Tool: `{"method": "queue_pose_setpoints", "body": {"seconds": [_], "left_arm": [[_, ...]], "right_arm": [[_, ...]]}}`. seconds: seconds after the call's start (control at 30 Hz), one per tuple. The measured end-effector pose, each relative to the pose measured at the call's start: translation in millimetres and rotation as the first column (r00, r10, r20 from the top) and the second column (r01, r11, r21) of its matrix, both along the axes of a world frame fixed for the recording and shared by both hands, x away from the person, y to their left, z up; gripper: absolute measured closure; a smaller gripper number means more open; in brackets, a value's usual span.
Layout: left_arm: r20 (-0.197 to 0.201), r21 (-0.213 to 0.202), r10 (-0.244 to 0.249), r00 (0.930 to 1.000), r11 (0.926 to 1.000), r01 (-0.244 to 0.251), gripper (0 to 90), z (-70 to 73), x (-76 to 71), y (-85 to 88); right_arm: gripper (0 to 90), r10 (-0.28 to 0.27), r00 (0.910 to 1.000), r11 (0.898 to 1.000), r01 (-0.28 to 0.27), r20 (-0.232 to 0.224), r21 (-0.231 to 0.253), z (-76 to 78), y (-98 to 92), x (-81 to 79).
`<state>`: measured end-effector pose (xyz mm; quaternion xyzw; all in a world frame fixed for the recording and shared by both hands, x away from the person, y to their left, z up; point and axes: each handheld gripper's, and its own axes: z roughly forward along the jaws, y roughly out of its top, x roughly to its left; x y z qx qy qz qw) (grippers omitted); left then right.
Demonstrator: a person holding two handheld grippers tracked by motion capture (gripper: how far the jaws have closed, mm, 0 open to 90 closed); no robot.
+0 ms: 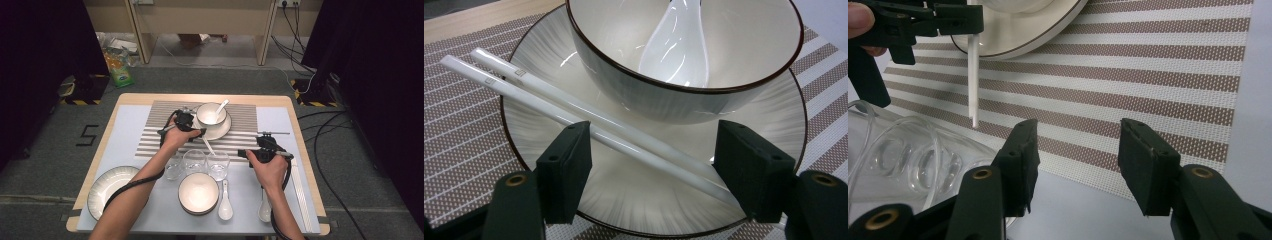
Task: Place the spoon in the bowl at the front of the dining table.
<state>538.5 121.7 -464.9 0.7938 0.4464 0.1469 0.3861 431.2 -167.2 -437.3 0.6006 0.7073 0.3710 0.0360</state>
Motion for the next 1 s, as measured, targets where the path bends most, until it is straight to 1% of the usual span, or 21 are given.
{"method": "queue_pose_setpoints", "body": {"seconds": [0.1,0.27,0.6,1.0], "left_arm": [[-0.006,-0.01,0.003,1.0,0.9999,-0.003,31.7,-0.9,0.4,1.2],[-0.007,-0.008,0.005,1.0,1.0,-0.005,32.8,-0.8,1.3,2.6],[-0.013,0.002,0.011,0.9999,0.9999,-0.011,35.3,-0.2,4.2,6.7],[-0.014,0.013,0.013,0.9998,0.9998,-0.013,41.9,0.9,6.7,12.4]], "right_arm": [[51.0,0.002,1.0,1.0,-0.002,-0.002,-0.001,-0.5,0.2,0.2],[51.0,0.003,1.0,1.0,-0.003,-0.003,0.001,-0.6,0.1,0.2],[51.1,0.005,0.9999,1.0,-0.005,-0.01,0.0,-2.0,0.7,0.7],[51.2,0.01,0.9998,1.0,-0.01,-0.015,0.006,-3.5,1.1,1.3]]}}
